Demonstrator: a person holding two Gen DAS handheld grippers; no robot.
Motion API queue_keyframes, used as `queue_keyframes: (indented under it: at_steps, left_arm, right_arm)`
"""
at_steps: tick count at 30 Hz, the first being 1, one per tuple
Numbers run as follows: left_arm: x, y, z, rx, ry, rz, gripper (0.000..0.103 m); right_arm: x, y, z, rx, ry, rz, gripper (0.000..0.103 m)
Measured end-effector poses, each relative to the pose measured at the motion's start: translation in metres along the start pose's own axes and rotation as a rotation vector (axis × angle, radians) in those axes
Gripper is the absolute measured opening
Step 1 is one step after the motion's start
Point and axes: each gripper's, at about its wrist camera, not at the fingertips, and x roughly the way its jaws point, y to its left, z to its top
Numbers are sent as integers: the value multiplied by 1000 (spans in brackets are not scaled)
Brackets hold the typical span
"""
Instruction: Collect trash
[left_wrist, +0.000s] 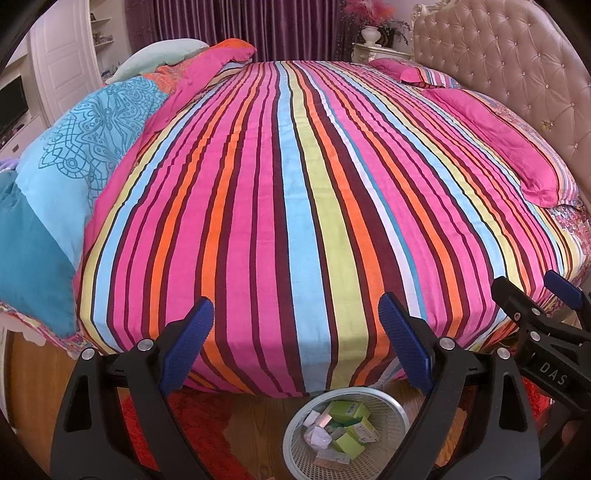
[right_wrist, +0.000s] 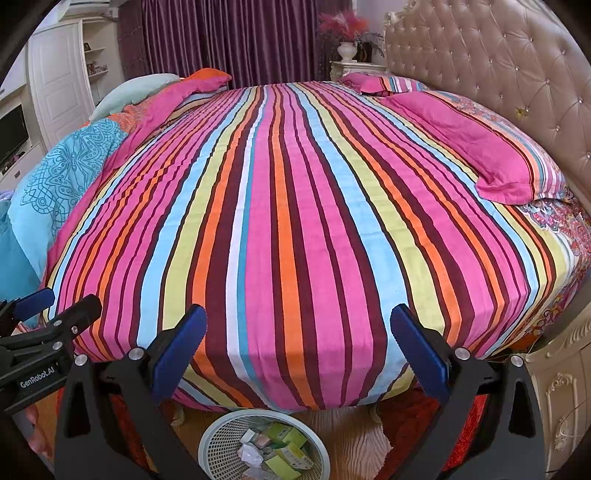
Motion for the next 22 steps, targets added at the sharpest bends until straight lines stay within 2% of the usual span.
queue_keyframes:
  at_steps: [6, 13, 22]
  left_arm:
    - [-2, -2, 2, 10, -8, 9, 88]
    - [-11, -6, 5, 32, -58, 47, 88]
    - [-9, -6, 7, 22, -33, 22, 88]
  right_arm:
    - [0, -1, 1, 1, 0, 2, 95]
    - [1, -1, 2, 6, 2, 0, 95]
    - [2, -3, 3, 14, 2, 1, 95]
